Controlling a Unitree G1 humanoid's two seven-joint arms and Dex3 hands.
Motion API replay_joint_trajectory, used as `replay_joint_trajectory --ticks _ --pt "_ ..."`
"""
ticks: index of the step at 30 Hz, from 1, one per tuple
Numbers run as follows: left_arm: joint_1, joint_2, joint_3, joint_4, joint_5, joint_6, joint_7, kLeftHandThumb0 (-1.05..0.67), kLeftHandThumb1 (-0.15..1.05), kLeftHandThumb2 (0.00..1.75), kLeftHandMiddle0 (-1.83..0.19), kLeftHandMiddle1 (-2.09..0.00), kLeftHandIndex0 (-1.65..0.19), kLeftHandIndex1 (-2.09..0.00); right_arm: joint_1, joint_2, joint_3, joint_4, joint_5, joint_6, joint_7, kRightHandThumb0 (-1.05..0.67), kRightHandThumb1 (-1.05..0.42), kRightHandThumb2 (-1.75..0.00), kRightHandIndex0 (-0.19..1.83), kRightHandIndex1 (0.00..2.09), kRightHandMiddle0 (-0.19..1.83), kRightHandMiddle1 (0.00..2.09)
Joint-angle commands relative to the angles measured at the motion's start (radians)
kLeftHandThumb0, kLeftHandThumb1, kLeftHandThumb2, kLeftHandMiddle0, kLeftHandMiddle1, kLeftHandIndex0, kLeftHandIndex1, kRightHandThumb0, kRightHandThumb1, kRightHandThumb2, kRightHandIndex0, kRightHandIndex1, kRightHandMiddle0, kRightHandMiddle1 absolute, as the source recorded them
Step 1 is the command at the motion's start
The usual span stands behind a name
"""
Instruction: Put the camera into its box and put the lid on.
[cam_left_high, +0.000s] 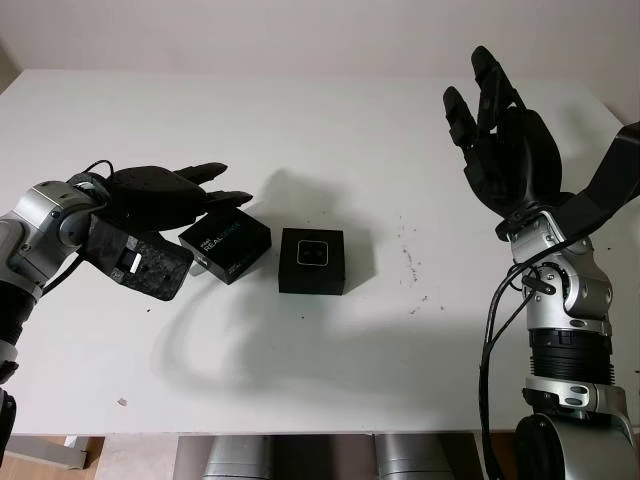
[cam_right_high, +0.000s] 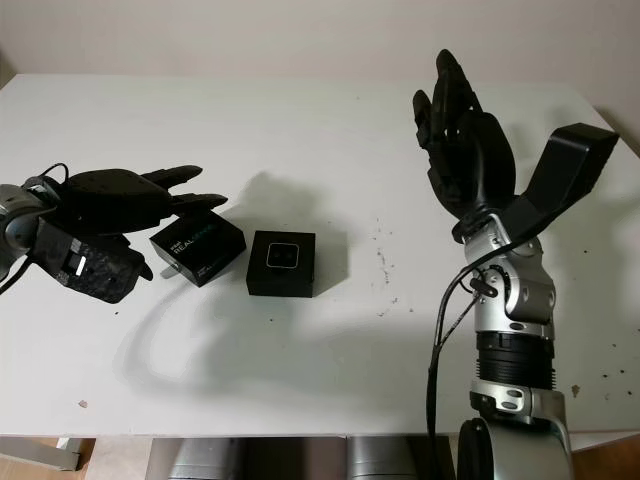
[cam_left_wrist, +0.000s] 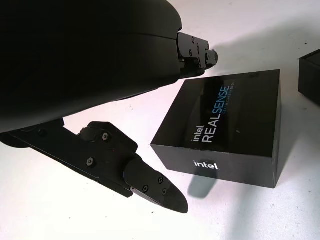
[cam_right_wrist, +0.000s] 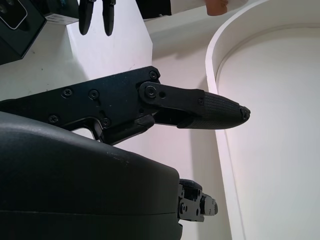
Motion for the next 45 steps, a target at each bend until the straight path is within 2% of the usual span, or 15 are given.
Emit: replay_joint_trajectory --ticks 1,6,13,18,23,30,36,40,41,42,45 --pt "-0.039 -0.007 -0.003 0.015 0.001 0.001 0.024 -0.30 0.79 0.06 0.02 -0.05 0.05 -0.05 0.004 -0.003 0.001 -0.014 -0.007 -0.012 -0.002 -0.69 -1.05 -0.53 -0.04 0.05 -0.04 0.05" --pt "-0.057 -0.033 -0.017 0.074 0.014 -0.013 0.088 -0.30 0.80 0.06 -0.01 -0.06 0.03 -0.06 0.015 0.003 0.005 -0.031 -0.008 -0.008 -0.012 -0.69 -1.05 -0.53 -0.03 0.06 -0.03 0.06" --pt "-0.085 -0.058 -0.046 0.152 0.020 -0.051 0.124 -0.30 0.82 0.06 -0.03 -0.06 0.01 -0.06 0.028 -0.004 -0.002 -0.046 -0.003 0.007 -0.020 -0.69 -1.05 -0.53 -0.02 0.06 -0.02 0.06" --pt "-0.097 -0.068 -0.073 0.165 0.027 -0.048 0.081 -0.31 0.85 0.07 -0.04 -0.06 0.01 -0.06 0.027 -0.004 -0.004 -0.041 -0.002 0.004 -0.019 -0.68 -1.05 -0.54 -0.04 0.05 -0.03 0.05" --pt "-0.100 -0.064 -0.107 0.134 0.068 -0.024 0.040 -0.32 0.83 0.05 -0.05 -0.06 0.00 -0.06 0.026 -0.002 -0.002 -0.053 -0.008 0.008 -0.035 -0.67 -1.05 -0.54 -0.03 0.05 -0.03 0.05" --pt "-0.092 -0.070 -0.115 0.100 0.061 0.016 -0.031 -0.29 0.83 0.05 -0.06 -0.06 -0.01 -0.06 0.020 -0.006 0.000 -0.059 -0.009 0.015 -0.045 -0.66 -1.05 -0.55 -0.04 0.05 -0.03 0.05" --pt "-0.055 -0.084 -0.077 0.081 -0.034 0.050 -0.074 -0.29 0.81 0.05 -0.13 -0.08 -0.08 -0.08 0.024 -0.007 0.002 -0.063 -0.008 0.016 -0.043 -0.66 -1.05 -0.56 -0.04 0.05 -0.04 0.05" --pt "-0.016 -0.103 -0.031 0.093 -0.148 0.067 -0.075 -0.25 0.84 0.07 -0.34 -0.14 -0.24 -0.14 0.027 -0.007 0.006 -0.067 -0.018 0.017 -0.051 -0.66 -1.05 -0.56 -0.04 0.05 -0.04 0.05" --pt "-0.007 -0.108 -0.023 0.093 -0.169 0.072 -0.075 -0.22 0.87 0.06 -0.40 -0.41 -0.37 -0.16 0.028 -0.004 0.006 -0.069 -0.019 0.019 -0.056 -0.66 -1.05 -0.55 -0.03 0.06 -0.03 0.06" --pt "-0.001 -0.111 -0.018 0.092 -0.184 0.077 -0.074 -0.20 0.87 0.06 -0.37 -0.67 -0.43 -0.18 0.028 -0.002 0.005 -0.070 -0.020 0.020 -0.060 -0.66 -1.05 -0.55 -0.02 0.06 -0.02 0.06" --pt "0.017 -0.111 -0.016 0.083 -0.198 0.078 -0.068 -0.17 0.90 0.06 -0.36 -1.08 -0.58 -0.26 0.034 0.000 0.007 -0.076 -0.023 0.023 -0.065 -0.66 -1.05 -0.54 -0.02 0.06 -0.01 0.06"
